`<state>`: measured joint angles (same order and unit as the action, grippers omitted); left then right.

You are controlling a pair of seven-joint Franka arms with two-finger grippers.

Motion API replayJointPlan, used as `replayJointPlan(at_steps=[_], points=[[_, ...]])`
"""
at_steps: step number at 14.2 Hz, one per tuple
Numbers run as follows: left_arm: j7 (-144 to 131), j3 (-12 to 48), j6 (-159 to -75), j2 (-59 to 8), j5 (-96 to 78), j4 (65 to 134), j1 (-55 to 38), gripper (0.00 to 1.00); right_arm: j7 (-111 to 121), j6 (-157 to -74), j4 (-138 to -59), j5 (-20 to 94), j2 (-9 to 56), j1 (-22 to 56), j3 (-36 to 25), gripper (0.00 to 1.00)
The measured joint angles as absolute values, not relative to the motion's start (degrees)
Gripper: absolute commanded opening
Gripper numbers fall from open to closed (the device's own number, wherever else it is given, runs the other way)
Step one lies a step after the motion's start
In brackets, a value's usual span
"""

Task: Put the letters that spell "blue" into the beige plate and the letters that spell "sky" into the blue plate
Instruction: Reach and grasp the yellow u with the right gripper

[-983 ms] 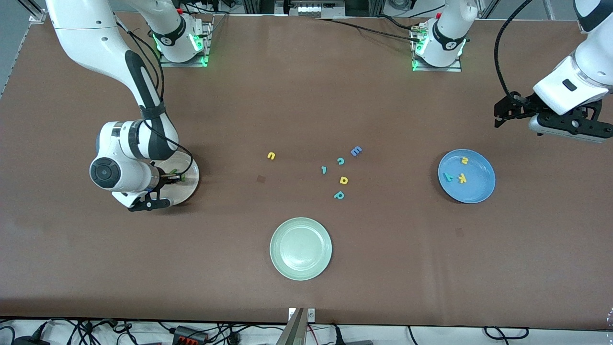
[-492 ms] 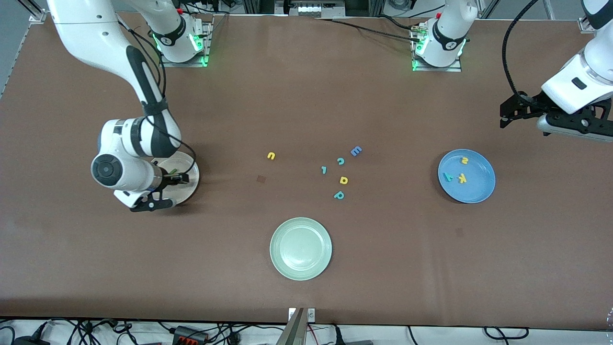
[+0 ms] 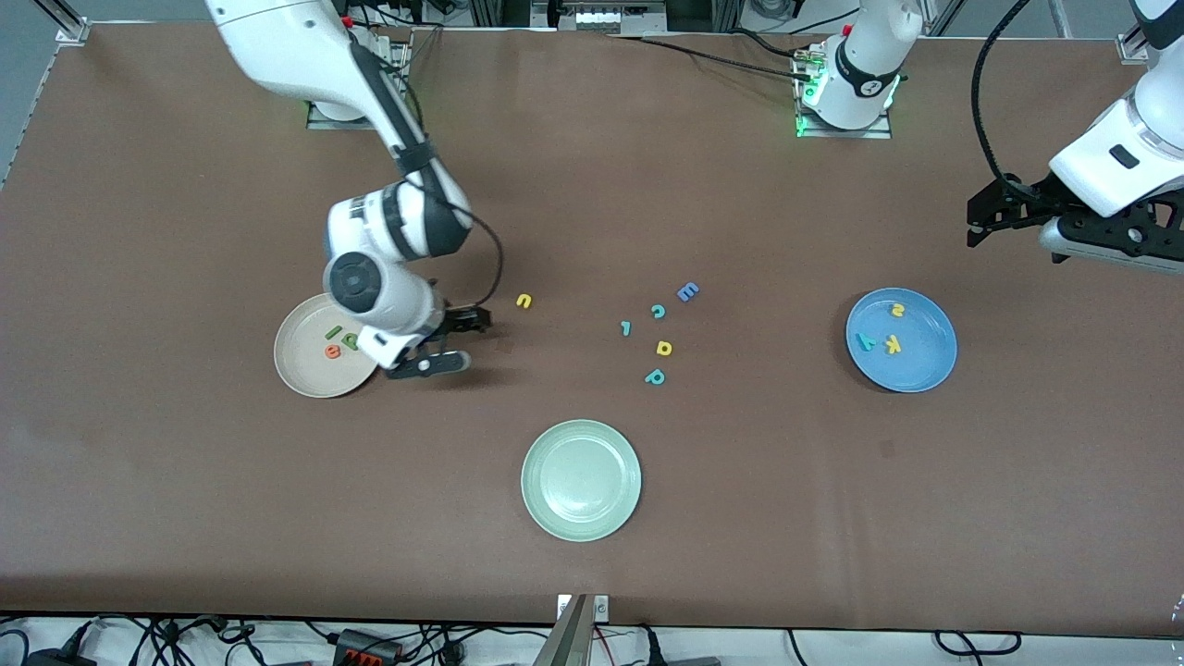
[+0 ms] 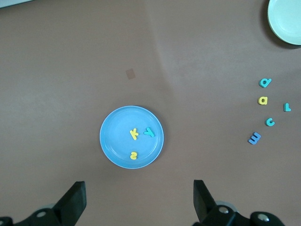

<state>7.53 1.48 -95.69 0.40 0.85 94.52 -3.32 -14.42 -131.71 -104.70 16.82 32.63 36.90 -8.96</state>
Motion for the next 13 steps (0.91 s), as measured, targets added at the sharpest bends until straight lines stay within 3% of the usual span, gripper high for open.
replayJointPlan(at_steps=[5,8,9,10,13], points=[[7.5,1.4,-95.6,0.1,0.9,94.2,-3.2,1.00,-38.9,-135.7,-104.9,16.9,35.8,44.9,-8.9,1.00],[7.5,1.4,-95.6,0.1,0.9,94.1,-3.2,1.00,-47.9,-136.2,-104.9,16.9,37.2,47.6,-9.0,0.94],[7.5,1.4,-95.6,0.1,0.9,94.1,-3.2,1.00,-49.0,-136.2,-104.9,16.9,37.3,47.7,-9.1,0.84],[7.5,1.4,-95.6,0.1,0.9,94.1,-3.2,1.00,-49.6,-136.2,-105.0,16.9,37.3,47.7,-9.1,0.83],[7.5,1.4,-95.6,0.0,0.9,94.1,-3.2,1.00,-50.7,-136.2,-105.0,16.9,37.3,47.7,-9.2,0.67]])
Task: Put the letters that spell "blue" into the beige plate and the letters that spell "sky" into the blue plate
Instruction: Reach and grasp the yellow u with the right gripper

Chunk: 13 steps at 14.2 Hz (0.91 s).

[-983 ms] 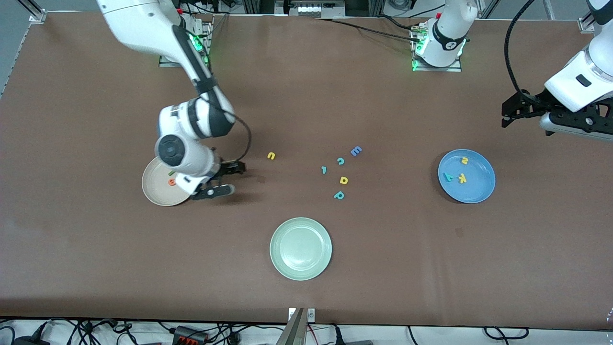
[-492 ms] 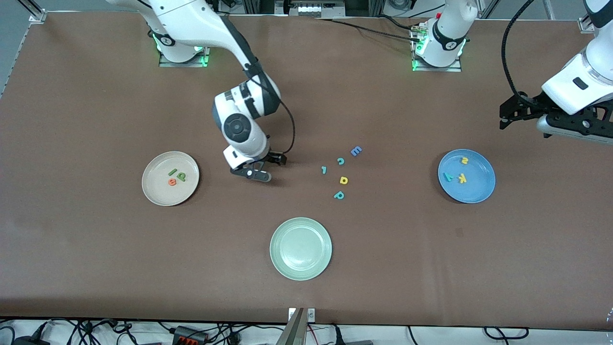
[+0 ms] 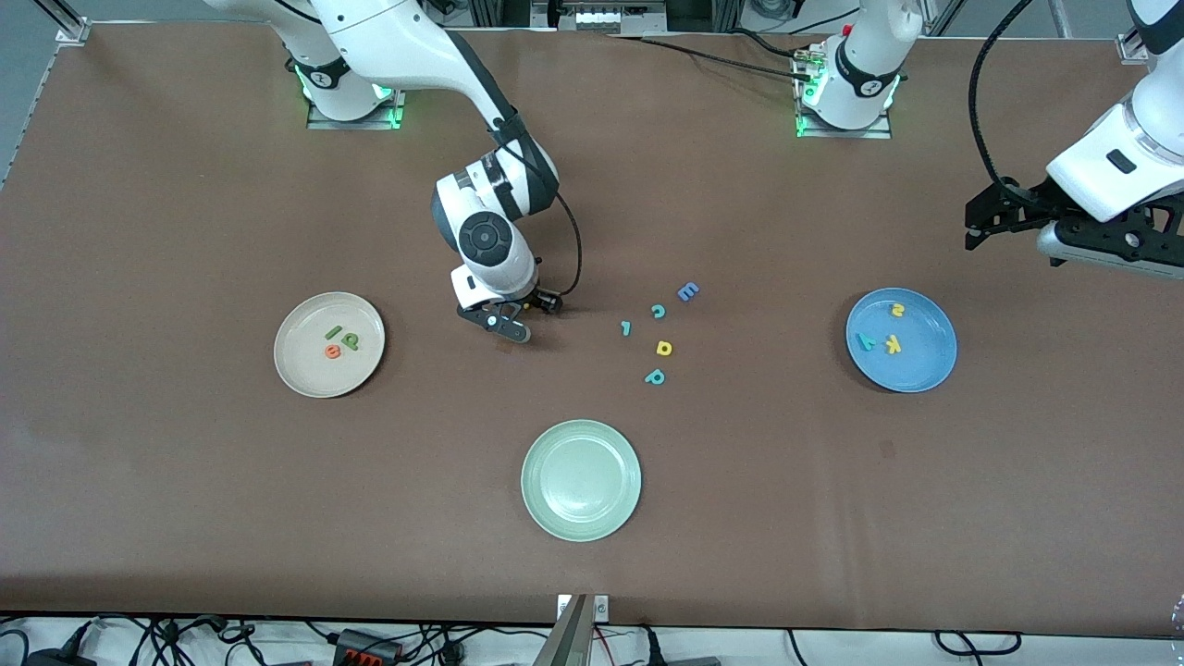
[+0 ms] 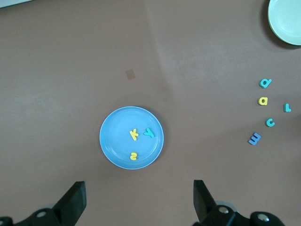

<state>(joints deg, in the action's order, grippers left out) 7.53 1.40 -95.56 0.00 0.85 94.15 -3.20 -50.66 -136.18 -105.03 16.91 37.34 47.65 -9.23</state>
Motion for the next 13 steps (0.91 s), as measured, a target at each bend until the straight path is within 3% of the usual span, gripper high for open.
replayJointPlan(at_steps=[7,9,13], points=[[7.5,1.2,-95.5,-0.1,-0.2,94.1,-3.1,1.00,-51.0,-136.2,-104.9,16.9,37.0,47.7,-9.2,0.21],[7.5,1.2,-95.5,-0.3,-0.2,94.1,-3.1,1.00,-51.1,-136.3,-104.8,16.9,36.9,47.8,-9.2,0.14],[7.5,1.2,-95.5,-0.4,-0.2,94.0,-3.1,1.00,-51.1,-136.4,-104.7,16.9,36.9,47.8,-9.5,0.13]])
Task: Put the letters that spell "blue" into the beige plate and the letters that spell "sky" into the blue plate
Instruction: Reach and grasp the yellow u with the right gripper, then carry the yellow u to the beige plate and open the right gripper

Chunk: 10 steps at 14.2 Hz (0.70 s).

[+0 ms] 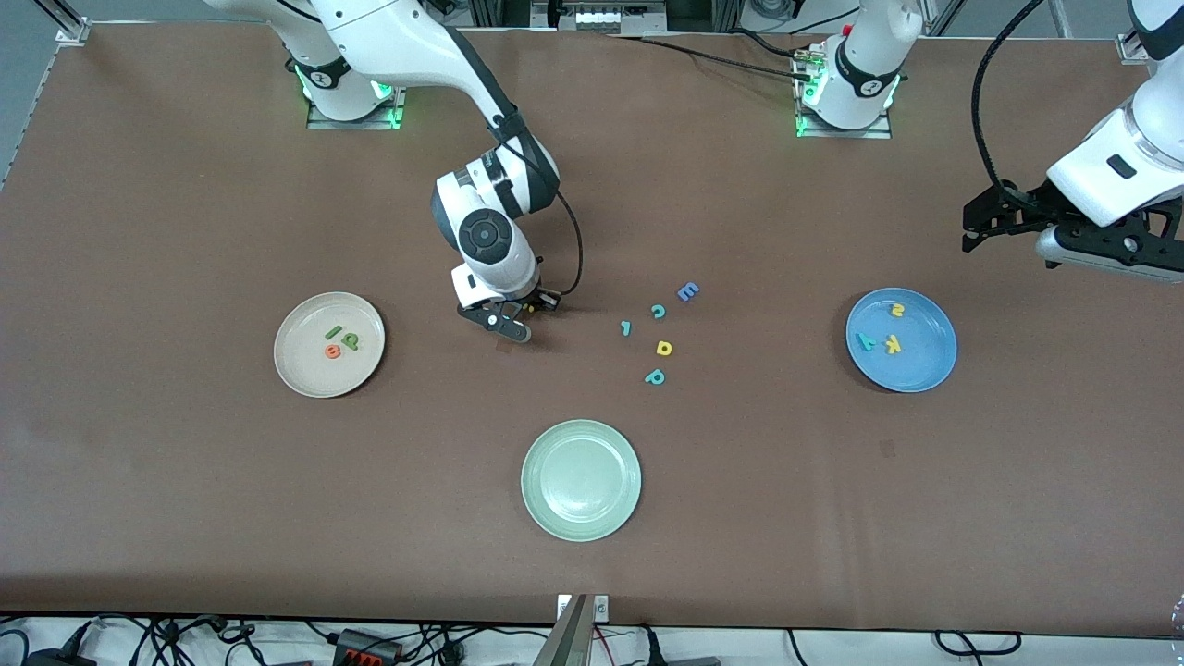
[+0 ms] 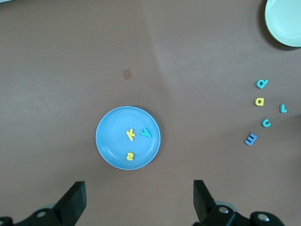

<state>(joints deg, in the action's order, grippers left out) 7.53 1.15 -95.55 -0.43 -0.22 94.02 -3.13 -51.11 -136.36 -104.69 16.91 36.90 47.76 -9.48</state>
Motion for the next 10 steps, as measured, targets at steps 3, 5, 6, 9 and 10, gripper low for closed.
replayJointPlan(at_steps=[3,5,6,9,10], points=[[7.5,1.1,-95.5,-0.4,-0.2,94.0,-3.1,1.00,-51.0,-136.6,-102.5,16.9,36.7,47.6,-10.9,0.13],[7.5,1.1,-95.5,-0.4,-0.2,93.9,-3.1,1.00,-48.7,-134.7,-100.4,16.9,36.2,47.6,-13.6,0.14],[7.5,1.1,-95.5,-0.5,-0.2,93.8,-3.1,1.00,-45.5,-132.3,-99.2,16.9,35.9,47.5,-15.7,0.14],[7.5,1.1,-95.5,-0.5,-0.2,93.4,-3.2,1.00,-32.5,-123.7,-97.4,16.9,34.8,47.2,-23.1,0.14],[7.5,1.1,-95.5,-0.5,-0.2,93.3,-3.2,1.00,-28.1,-121.3,-97.4,16.9,34.5,47.2,-25.5,0.13]])
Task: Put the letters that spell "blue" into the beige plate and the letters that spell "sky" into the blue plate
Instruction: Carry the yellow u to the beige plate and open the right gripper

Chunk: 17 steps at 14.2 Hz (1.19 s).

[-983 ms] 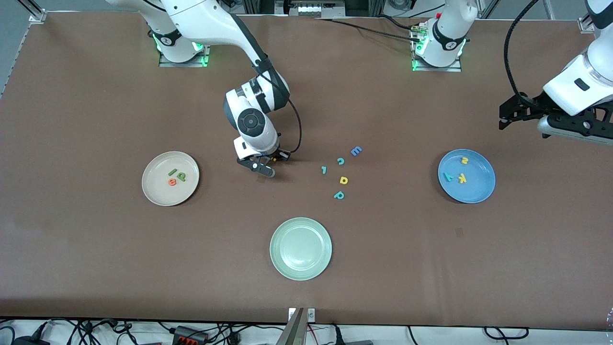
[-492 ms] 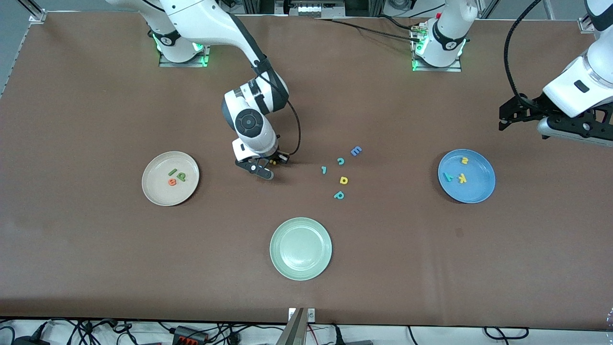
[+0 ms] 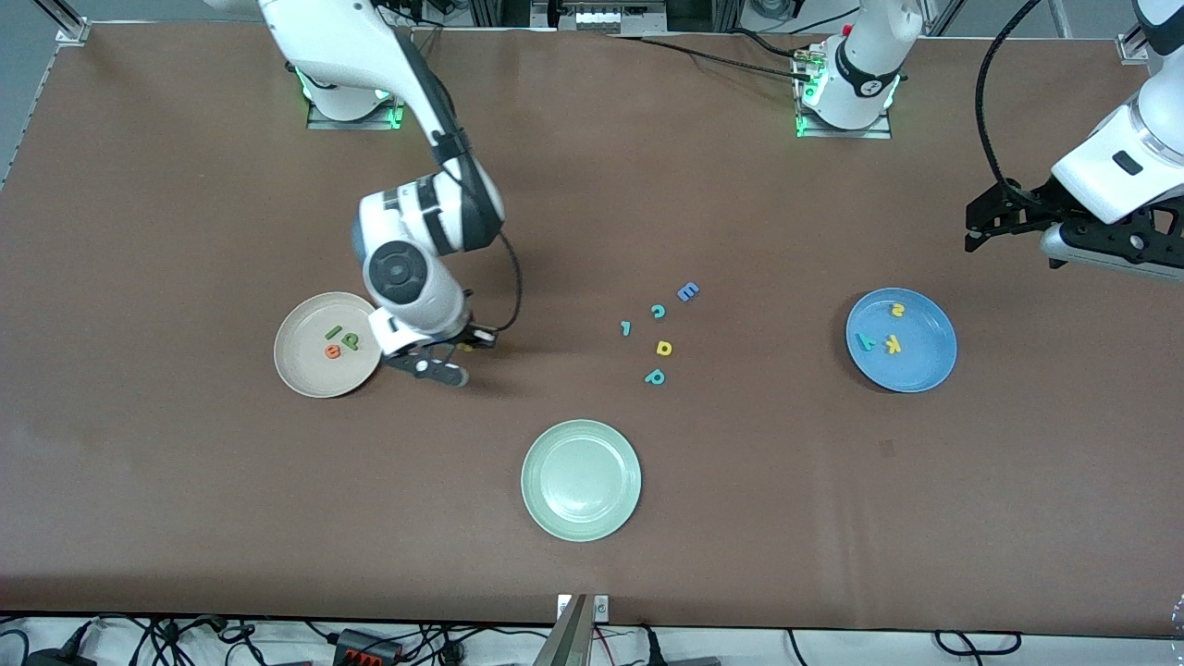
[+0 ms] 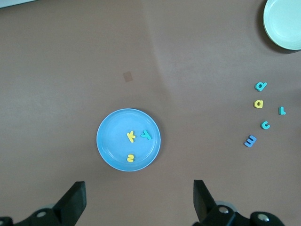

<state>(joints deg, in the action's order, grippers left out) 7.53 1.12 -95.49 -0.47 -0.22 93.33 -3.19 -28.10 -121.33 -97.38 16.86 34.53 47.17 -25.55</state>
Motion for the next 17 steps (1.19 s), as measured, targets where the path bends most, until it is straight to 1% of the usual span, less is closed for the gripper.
replayJointPlan(at_steps=[2,3,5,7,11,12,13,14,17], points=[[7.5,1.1,-95.4,-0.5,-0.2,93.3,-3.2,1.00,-18.8,-117.5,-97.5,16.9,34.5,46.5,-29.8,0.14],[7.5,1.1,-95.4,-0.5,-0.2,93.3,-3.2,1.00,-14.4,-115.9,-97.8,16.9,34.5,45.3,-31.0,0.14],[7.5,1.1,-95.4,-0.5,-0.2,93.3,-3.2,1.00,-7.7,-113.4,-98.5,16.9,34.6,41.8,-31.5,0.14],[7.5,1.1,-95.4,-0.5,-0.2,93.2,-3.2,1.00,-3.7,-112.8,-99.8,16.9,34.7,39.2,-31.5,0.14],[7.5,1.2,-95.4,-0.5,-0.2,93.2,-3.3,1.00,-2.2,-112.9,-101.5,16.9,35.5,38.4,-31.3,0.15],[7.5,1.2,-95.4,-0.5,-0.2,93.2,-3.3,1.00,-2.2,-112.9,-101.8,16.9,35.8,38.4,-31.1,0.17],[7.5,1.2,-95.4,-0.5,-0.2,93.2,-3.3,1.00,-2.2,-112.9,-102.2,16.9,36.0,38.5,-30.9,0.41],[7.5,1.2,-95.4,-0.5,-0.2,93.2,-3.3,1.00,-2.2,-112.9,-102.5,16.9,36.3,38.6,-30.8,0.99],[7.5,1.2,-95.4,-0.5,-0.2,93.2,-3.3,1.00,-2.2,-113.0,-102.7,16.9,36.4,38.9,-30.7,1.00]])
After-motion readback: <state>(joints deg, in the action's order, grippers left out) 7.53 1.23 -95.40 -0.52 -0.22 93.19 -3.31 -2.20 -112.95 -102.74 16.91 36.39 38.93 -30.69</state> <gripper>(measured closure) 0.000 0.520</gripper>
